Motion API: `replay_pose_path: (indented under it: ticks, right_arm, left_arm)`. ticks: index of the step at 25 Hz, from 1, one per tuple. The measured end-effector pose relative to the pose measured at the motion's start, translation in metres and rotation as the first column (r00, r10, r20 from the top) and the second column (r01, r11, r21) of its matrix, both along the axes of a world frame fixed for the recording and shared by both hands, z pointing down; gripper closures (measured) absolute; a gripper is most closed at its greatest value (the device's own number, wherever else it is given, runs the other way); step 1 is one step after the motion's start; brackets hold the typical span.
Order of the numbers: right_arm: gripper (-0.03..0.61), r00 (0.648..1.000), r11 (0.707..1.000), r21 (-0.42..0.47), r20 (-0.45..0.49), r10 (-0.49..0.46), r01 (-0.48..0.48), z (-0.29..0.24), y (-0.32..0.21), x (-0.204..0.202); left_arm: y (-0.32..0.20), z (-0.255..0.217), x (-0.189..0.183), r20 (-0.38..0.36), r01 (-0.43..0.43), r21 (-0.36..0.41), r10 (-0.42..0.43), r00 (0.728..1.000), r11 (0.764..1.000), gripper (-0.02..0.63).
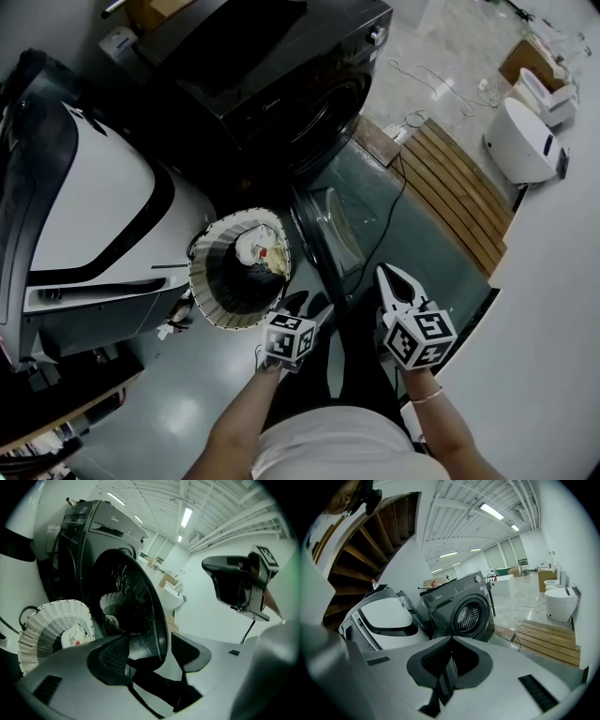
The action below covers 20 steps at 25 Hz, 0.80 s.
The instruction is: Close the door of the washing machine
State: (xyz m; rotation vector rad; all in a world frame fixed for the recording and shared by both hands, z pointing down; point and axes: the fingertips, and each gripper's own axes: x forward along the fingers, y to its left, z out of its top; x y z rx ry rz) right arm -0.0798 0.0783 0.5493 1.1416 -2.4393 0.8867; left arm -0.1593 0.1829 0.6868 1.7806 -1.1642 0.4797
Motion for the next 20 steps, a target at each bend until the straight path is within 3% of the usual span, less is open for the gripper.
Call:
replay_pose_path:
  ticks: [6,20]
  right_arm:
    - [0.569,0.999,0.999,0.001,-0.004,0.046,-0.046,-0.003,-0.005,0.025]
    - [0.569,0.99,0.99,0.018,0.002,0.138,-0.138,-0.018,-0.036,0.093]
  left_arm:
    - [-0.005,0.007,0.031,0.003,-0.095,-0.016,0.095,0.995,0.995,0.314]
    - [-0.047,0.005,0.08,0.073,-0.17,-0.063,0.174,0.982,0.983,0.319]
